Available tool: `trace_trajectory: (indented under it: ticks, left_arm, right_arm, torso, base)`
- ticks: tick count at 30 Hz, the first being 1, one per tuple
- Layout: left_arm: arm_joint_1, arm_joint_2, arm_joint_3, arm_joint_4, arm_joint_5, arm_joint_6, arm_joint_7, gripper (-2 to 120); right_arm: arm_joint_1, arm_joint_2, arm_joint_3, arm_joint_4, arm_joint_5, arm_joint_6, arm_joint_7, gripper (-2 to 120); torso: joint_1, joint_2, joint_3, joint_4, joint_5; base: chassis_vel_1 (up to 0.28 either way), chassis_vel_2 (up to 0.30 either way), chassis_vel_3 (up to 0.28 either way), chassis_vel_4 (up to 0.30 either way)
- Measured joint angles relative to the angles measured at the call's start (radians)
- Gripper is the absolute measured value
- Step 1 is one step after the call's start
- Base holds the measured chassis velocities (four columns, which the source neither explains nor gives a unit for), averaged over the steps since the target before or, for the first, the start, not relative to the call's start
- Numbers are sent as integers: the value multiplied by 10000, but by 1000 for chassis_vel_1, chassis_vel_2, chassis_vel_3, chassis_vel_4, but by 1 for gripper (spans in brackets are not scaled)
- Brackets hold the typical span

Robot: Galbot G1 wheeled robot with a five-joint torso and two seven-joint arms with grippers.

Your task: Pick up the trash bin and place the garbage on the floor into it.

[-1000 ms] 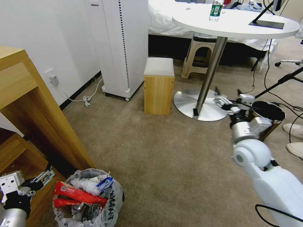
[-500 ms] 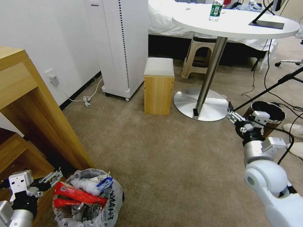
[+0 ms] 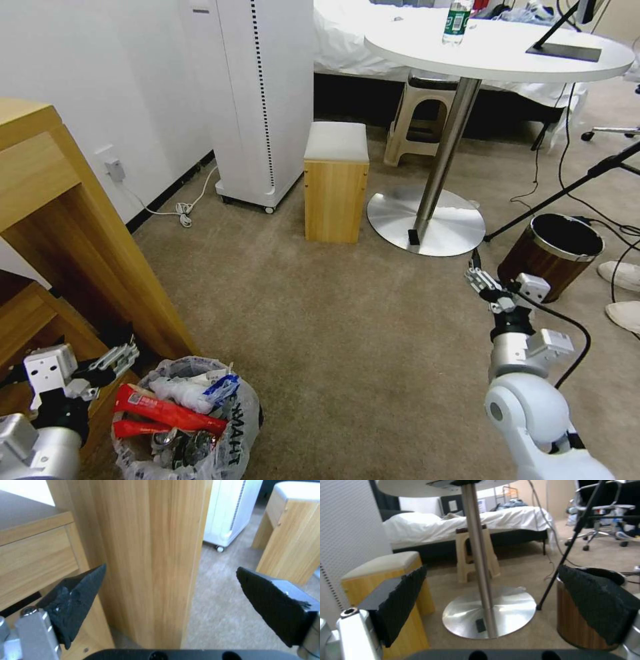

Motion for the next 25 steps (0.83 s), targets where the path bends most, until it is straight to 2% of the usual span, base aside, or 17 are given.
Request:
trace_trajectory:
  ticks: [4, 10, 14, 16, 18, 20, 25]
  left_arm:
    - [-302, -251, 81, 24, 87, -1, 203, 100]
    - [-295, -260, 225, 180, 441, -68, 387, 100]
    - [-492, -150, 210, 509, 394, -62, 592, 100]
    - [-630, 29, 105, 973, -4, -169, 948, 100]
    - [-640, 77, 93, 1058, -106, -208, 1011, 100]
    - [-805, 337, -25, 1584, -396, -525, 1337, 100]
    - [-970, 490, -54, 2026, -474, -828, 1608, 100]
  right_arm:
    - [-101, 223, 52, 124, -175, 37, -37, 100]
    - [-210, 3, -21, 0, -221, 209, -111, 100]
    - [-226, -130, -241, -197, -102, 300, -183, 100]
    - [-298, -221, -437, -293, 183, 302, -255, 100]
    - [-299, -229, -457, -325, 205, 314, -282, 100]
    - [-242, -240, -527, -450, 264, 333, -322, 100]
    - [-192, -259, -622, -486, 287, 328, -329, 100]
  torso:
    - [0, 0, 0, 0, 1]
    - [0, 0, 0, 0, 1]
    - [0, 0, 1, 1, 1]
    - [0, 1, 0, 1, -1]
    - [0, 0, 0, 0, -1]
    - [0, 0, 0, 0, 2]
    - [0, 0, 1, 0, -1]
  base:
    - [0, 0, 0, 0]
    - [0, 0, 0, 0]
    - [0, 0, 0, 0]
    - [0, 0, 0, 0]
    - [0, 0, 0, 0]
    - [0, 0, 0, 0]
    - [0, 0, 0, 0]
